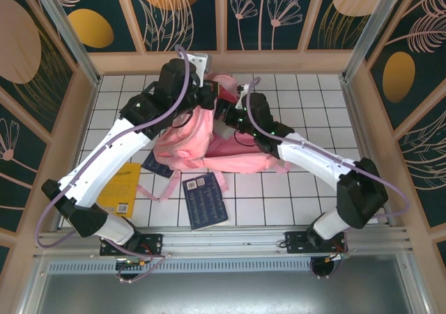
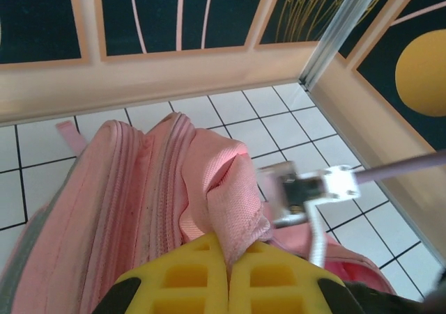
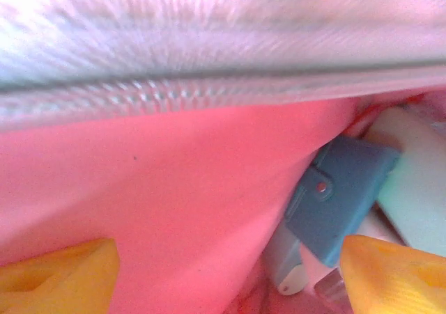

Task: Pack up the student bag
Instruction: Place the student bag at the top-left of the table.

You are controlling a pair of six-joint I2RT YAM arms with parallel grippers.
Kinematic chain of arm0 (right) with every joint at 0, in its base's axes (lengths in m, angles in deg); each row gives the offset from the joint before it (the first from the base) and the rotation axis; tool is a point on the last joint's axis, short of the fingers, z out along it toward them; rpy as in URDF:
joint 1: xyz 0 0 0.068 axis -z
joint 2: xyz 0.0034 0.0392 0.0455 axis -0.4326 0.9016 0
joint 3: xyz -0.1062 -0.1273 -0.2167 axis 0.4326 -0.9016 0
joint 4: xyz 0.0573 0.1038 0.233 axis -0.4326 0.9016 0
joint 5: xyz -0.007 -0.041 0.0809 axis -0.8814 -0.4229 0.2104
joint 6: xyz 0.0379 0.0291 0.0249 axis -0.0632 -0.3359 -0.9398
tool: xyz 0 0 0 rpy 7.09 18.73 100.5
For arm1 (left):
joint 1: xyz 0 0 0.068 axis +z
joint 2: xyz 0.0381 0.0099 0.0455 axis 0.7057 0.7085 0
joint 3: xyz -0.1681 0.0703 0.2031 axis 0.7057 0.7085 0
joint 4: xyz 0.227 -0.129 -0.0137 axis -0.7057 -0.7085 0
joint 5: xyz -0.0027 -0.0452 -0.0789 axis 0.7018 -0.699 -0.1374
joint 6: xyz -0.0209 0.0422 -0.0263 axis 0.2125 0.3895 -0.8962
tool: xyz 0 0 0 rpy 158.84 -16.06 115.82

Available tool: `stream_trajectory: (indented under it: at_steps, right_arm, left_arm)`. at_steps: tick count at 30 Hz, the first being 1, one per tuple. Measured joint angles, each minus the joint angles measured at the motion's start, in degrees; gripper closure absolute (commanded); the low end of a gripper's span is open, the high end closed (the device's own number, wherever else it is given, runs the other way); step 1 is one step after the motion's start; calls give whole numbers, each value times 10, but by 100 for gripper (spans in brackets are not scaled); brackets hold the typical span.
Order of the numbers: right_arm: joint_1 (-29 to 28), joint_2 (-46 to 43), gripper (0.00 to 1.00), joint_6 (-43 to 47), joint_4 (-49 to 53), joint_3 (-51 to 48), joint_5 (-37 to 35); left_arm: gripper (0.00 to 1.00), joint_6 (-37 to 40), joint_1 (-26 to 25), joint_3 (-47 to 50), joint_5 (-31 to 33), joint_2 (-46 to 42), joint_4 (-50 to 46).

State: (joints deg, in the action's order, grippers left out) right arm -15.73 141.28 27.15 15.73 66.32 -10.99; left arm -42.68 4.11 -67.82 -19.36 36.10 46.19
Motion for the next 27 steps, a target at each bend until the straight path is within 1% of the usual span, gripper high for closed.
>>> stream_trajectory:
  at_steps: [5, 10, 15, 19, 24, 27]
  right_arm:
    - [0, -52, 15, 39, 97, 7, -81]
    - [-1, -91, 15, 58, 182, 25, -155]
    - [-3, -122, 12, 57, 264, 44, -214]
    - [-11, -137, 12, 58, 325, 77, -263]
    - [-11, -139, 18, 57, 372, 135, -346]
    - [0, -141, 23, 42, 395, 137, -371]
  left_arm:
    - [100, 0, 32, -20, -11, 0, -11]
    - [100, 0, 56, -57, -11, 10, -37]
    - [100, 2, 67, -90, -9, 27, -55]
    - [100, 5, 67, -98, -9, 34, -60]
    - [100, 7, 76, -115, -8, 50, -59]
    - [100, 6, 96, -154, -7, 77, -63]
